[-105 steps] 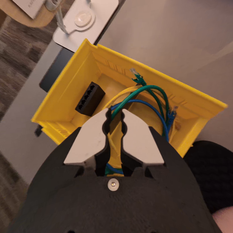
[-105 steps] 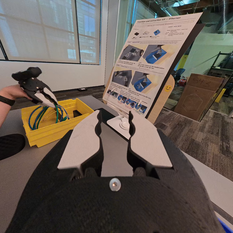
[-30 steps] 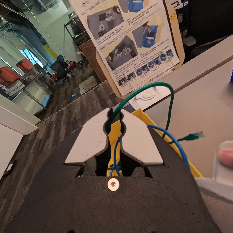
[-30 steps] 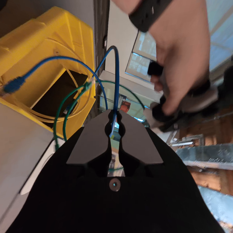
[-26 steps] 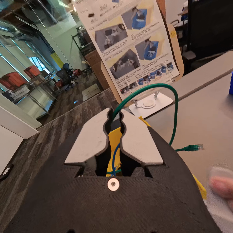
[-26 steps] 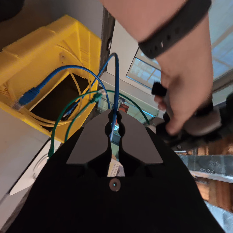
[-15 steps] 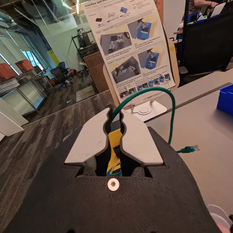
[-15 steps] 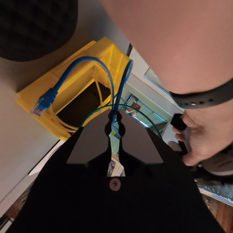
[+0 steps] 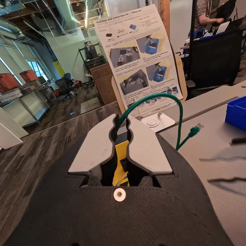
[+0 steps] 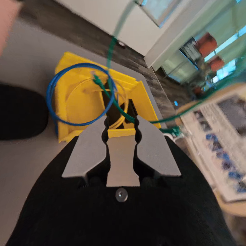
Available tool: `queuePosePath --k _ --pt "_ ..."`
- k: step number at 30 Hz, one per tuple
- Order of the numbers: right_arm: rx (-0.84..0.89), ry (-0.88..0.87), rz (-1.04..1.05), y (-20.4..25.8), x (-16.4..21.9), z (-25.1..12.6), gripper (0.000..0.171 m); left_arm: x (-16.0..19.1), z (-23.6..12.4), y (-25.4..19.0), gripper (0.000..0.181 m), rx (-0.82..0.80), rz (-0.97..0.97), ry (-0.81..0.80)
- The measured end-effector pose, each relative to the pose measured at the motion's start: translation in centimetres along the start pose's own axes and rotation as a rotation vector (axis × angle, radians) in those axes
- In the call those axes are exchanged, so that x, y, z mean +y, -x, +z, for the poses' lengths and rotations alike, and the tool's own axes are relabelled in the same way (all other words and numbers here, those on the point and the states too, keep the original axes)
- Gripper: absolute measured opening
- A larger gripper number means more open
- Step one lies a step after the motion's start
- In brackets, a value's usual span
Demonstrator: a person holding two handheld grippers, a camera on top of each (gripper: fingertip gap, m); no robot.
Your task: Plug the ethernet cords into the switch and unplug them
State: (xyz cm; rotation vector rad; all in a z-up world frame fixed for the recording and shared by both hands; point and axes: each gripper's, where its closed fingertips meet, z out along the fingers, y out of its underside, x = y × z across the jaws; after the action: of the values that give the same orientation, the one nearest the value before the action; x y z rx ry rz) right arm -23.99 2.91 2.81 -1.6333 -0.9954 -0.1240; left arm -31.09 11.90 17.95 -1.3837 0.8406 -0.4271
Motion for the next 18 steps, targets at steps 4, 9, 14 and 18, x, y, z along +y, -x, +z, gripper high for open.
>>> queuePosePath --k 4,9,14,18 --pt "0.164 -0.026 0.221 -6.0 2.4 0.0 0.057 -0.3 -0.2 -0.4 0.009 0.012 0.015 -0.014" --pt "0.158 -0.044 0.465 -8.5 3.1 0.8 0.072 -0.8 -0.5 -0.5 0.009 0.008 0.02 -0.031" --pt "-0.116 -0.114 0.795 -5.1 3.3 3.0 0.076 -1.4 -1.0 -1.0 0.009 0.032 0.009 -0.055" --pt "-0.076 -0.253 0.877 -6.2 2.9 4.1 0.022 -1.6 -1.1 -1.7 0.009 0.053 0.014 -0.067"
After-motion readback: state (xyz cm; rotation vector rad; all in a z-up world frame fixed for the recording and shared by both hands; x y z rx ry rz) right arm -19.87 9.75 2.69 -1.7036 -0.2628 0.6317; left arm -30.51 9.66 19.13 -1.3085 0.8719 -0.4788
